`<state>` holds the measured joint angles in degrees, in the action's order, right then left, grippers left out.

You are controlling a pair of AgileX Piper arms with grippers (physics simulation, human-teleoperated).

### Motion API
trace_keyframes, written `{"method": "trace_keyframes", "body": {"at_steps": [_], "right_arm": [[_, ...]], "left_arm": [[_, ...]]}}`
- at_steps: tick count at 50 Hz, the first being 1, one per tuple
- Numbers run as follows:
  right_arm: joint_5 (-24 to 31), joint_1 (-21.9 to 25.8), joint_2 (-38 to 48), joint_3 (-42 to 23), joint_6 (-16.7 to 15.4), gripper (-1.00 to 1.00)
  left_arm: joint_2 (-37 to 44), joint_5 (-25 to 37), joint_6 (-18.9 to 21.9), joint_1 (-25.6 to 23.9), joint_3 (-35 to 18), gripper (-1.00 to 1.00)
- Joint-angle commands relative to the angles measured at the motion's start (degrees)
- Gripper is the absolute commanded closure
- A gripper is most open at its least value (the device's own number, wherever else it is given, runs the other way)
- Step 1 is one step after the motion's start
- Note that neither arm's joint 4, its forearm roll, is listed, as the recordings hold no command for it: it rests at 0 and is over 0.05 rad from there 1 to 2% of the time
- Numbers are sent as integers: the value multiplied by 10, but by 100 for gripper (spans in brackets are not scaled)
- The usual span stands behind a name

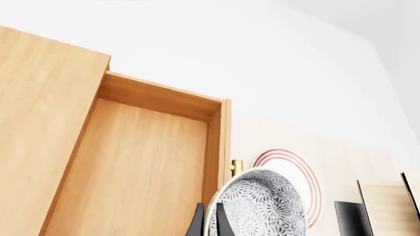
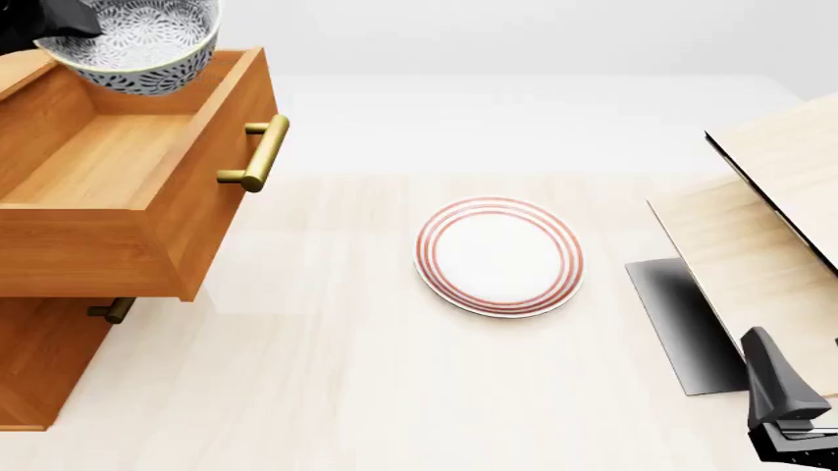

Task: Open the top drawer of the cabinet and put the bowl in it.

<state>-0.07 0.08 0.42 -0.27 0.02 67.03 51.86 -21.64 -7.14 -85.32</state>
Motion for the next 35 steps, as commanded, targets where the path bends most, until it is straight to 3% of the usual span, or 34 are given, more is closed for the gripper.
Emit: {"method": "trace_keyframes", "body": {"at_steps": [1, 35], "right_arm": [[0, 0, 0, 0, 0, -100], [0, 0, 0, 0, 0, -100]], "left_arm": [[-24, -3, -10, 29, 16, 100], [-42, -26, -30, 89, 64, 100]]}}
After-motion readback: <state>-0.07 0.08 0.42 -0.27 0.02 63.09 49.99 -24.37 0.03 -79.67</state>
